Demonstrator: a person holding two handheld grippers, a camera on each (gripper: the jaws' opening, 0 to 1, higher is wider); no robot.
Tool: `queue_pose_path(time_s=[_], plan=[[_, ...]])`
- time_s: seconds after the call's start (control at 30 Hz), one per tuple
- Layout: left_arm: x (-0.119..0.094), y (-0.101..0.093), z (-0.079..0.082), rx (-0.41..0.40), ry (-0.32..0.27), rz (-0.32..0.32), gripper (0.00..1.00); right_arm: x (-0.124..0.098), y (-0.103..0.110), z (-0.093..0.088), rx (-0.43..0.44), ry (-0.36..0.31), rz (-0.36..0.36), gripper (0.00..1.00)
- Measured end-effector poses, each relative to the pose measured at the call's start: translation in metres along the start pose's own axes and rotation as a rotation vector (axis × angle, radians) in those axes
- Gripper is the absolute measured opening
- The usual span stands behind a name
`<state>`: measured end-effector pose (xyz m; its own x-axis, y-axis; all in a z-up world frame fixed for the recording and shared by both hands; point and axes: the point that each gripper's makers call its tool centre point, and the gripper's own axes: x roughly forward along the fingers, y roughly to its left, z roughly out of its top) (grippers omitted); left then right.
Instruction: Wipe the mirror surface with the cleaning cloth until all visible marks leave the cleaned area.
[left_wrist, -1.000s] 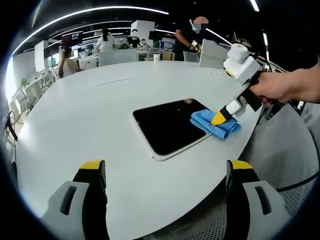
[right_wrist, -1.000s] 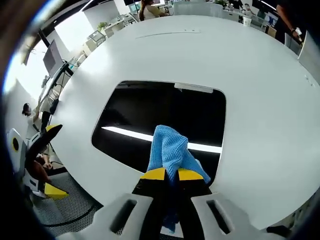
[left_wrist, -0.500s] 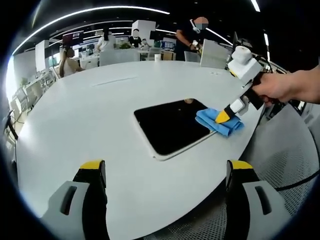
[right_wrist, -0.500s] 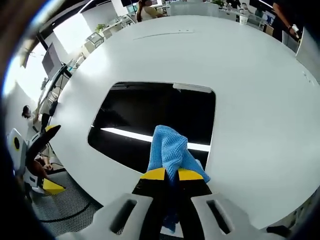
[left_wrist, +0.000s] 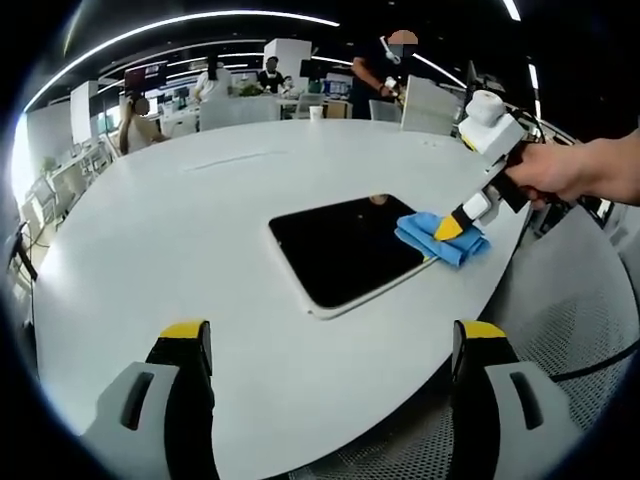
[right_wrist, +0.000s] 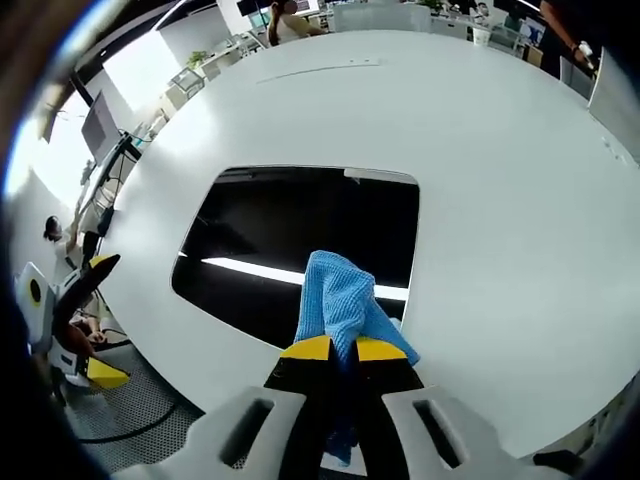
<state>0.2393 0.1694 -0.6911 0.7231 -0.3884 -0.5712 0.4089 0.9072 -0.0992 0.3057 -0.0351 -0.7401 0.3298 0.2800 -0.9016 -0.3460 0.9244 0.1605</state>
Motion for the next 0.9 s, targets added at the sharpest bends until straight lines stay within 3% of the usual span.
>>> queue_pose_path(time_s=[0.9], plan=[[0.0002, 0.0006, 0.0008, -0.012, -0.004, -0.001, 0.98, -0.0006, -0.0077, 0.0024, -0.013, 0.0, -0.036, 0.01]])
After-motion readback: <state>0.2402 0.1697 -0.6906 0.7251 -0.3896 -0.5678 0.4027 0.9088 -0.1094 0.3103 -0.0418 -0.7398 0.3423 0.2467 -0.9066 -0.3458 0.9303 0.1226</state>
